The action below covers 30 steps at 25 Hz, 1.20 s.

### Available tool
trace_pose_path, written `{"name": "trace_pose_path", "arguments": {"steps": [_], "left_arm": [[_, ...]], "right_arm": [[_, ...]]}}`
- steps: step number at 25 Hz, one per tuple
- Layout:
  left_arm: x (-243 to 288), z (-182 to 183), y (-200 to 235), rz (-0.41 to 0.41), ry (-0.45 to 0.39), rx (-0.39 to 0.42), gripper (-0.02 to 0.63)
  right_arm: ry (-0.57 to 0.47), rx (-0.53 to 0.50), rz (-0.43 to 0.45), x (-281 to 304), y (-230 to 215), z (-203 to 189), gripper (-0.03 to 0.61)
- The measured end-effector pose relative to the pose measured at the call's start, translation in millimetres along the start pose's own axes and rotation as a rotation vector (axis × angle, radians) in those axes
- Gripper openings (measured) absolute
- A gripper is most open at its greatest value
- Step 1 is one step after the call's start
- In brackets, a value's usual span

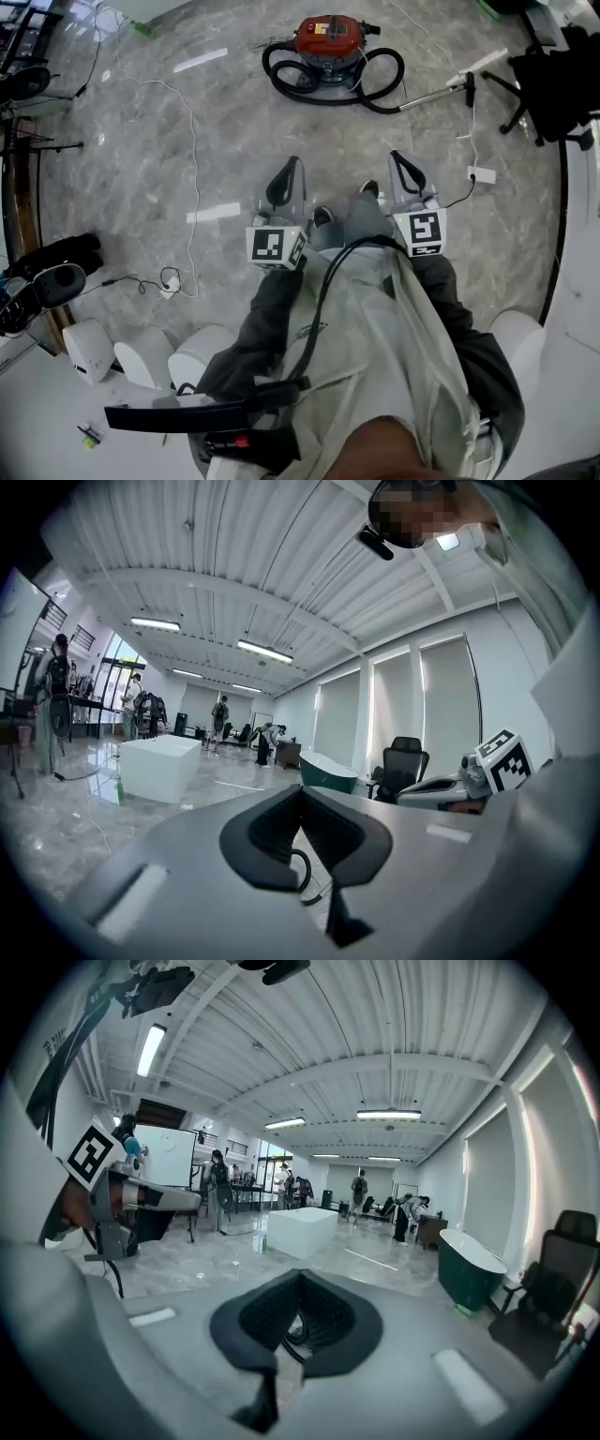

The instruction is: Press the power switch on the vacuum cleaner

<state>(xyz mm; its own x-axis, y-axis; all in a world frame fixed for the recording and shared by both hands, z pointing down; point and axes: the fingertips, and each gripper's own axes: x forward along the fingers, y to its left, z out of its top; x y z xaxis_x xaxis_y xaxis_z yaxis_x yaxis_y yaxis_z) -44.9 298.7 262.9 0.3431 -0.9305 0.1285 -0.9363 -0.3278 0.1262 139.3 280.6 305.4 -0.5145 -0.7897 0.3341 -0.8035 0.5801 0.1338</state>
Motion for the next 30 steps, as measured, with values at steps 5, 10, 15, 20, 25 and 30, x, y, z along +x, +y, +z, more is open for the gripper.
{"name": "trace_pose_path", "arguments": {"steps": [5,10,15,20,25,30], "left_arm": [[-12.3,7.7,8.1,-0.01,-0.022,-0.01,0.003],[-17.0,18.3,5.2,-0.006,-0.042,0.02,0.002],[-11.1,14.2,-2.7,-0.005,-0.04,0.023,0.003],[4.4,12.3,-16.7,-0.021,-0.027,0.011,0.002],[19.9,4.1,-31.0,-0.041,-0.005,-0.007,0.002],[35.8,-4.0,-44.6,-0.063,0.02,-0.009,0.003]], "right_arm": [[-0.024,-0.004,0.0,-10.1,28.0,6.3,-0.003],[-0.018,-0.006,-0.007,-16.0,30.5,5.5,-0.003],[-0.022,-0.034,0.0,-15.0,21.3,11.4,-0.002],[-0.003,-0.057,-0.001,-11.0,6.8,10.8,-0.002],[0.004,-0.065,0.003,-12.3,-7.6,8.5,-0.002],[0.013,-0.064,0.008,-19.6,-18.7,2.1,-0.003]]}}
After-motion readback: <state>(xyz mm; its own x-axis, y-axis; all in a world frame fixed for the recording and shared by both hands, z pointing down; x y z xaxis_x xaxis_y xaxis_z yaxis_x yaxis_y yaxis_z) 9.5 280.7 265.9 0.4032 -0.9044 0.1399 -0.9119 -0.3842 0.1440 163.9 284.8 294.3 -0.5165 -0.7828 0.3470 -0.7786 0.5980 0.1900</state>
